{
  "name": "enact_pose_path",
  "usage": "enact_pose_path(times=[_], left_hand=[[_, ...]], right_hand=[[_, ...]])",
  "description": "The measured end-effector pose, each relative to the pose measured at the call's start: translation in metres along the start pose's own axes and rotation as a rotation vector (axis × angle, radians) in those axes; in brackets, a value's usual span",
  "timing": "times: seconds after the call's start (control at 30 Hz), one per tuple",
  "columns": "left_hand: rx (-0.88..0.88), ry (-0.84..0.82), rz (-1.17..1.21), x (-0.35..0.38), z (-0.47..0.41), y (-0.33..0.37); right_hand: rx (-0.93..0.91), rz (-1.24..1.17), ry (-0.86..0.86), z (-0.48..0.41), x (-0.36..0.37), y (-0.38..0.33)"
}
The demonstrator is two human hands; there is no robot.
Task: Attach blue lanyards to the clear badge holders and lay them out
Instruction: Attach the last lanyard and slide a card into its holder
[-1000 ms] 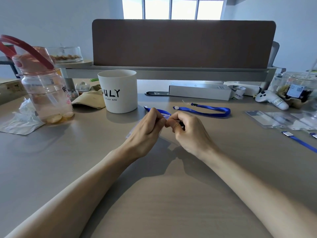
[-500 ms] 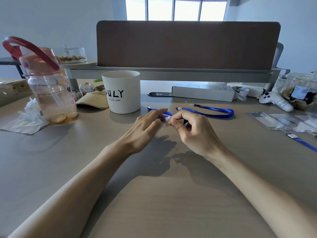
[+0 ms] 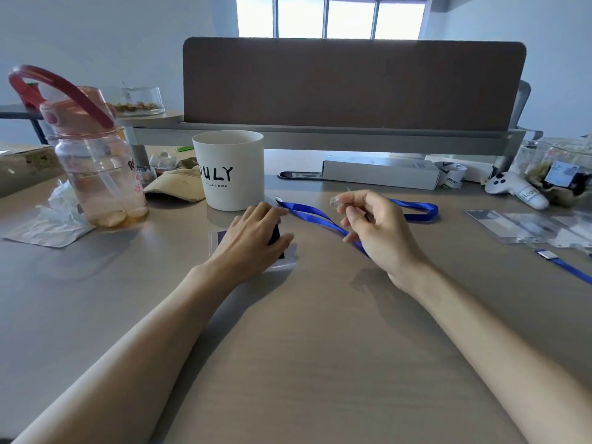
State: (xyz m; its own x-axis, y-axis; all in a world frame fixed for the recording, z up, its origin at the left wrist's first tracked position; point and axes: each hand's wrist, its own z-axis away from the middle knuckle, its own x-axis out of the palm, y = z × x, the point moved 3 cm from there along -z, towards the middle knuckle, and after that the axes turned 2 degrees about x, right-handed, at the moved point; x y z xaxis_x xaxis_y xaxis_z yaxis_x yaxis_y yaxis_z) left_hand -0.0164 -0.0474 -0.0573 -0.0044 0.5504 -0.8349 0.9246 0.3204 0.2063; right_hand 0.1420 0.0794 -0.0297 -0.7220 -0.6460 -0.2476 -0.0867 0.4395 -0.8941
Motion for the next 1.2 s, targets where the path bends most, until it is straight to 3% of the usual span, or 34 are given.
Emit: enact_pose_path(times=[0.1, 0.2, 0.27, 0.4, 0.6, 0.7, 0.83, 0.97, 1.07, 1.13, 1.2], left_hand=[[-0.026, -0.083, -0.095, 0.008, 0.001, -0.005], [0.008, -0.071, -0.130, 0.008, 0.000, -0.002], [0.060, -0.046, -0.038, 0.007, 0.000, 0.010], [0.093, -0.195, 0.210, 0.018, -0.001, 0.060], [0.011, -0.347, 0.418, 0.017, 0.000, 0.080], [0.055, -0.241, 0.418, 0.019, 0.000, 0.069], [-0.098, 0.016, 0.317, 0.009, -0.008, 0.040], [-0.233, 0.132, 0.235, -0.005, -0.014, 0.010], [-0.549, 0.149, 0.672, -0.011, -0.016, -0.005], [-0.661, 0.172, 1.084, -0.015, -0.019, -0.003], [-0.664, 0.185, 1.400, -0.024, -0.025, 0.007]], right_hand=[[0.131, -0.114, -0.135, 0.000, 0.001, 0.000], [0.170, -0.281, -0.162, 0.001, 0.000, -0.005], [0.189, -0.424, -0.174, 0.002, 0.002, -0.011], [0.188, -0.681, -0.184, 0.002, 0.008, -0.028], [0.141, -0.689, -0.188, 0.000, 0.004, -0.039], [0.128, -0.617, -0.094, -0.002, -0.004, -0.036], [0.171, -0.568, 0.174, -0.010, -0.024, -0.018], [0.213, -0.441, 0.366, -0.017, -0.047, -0.001], [0.192, -0.311, 0.347, -0.019, -0.054, 0.007], [0.149, -0.151, 0.167, -0.018, -0.046, 0.005], [0.116, 0.019, -0.105, -0.011, -0.025, 0.002]])
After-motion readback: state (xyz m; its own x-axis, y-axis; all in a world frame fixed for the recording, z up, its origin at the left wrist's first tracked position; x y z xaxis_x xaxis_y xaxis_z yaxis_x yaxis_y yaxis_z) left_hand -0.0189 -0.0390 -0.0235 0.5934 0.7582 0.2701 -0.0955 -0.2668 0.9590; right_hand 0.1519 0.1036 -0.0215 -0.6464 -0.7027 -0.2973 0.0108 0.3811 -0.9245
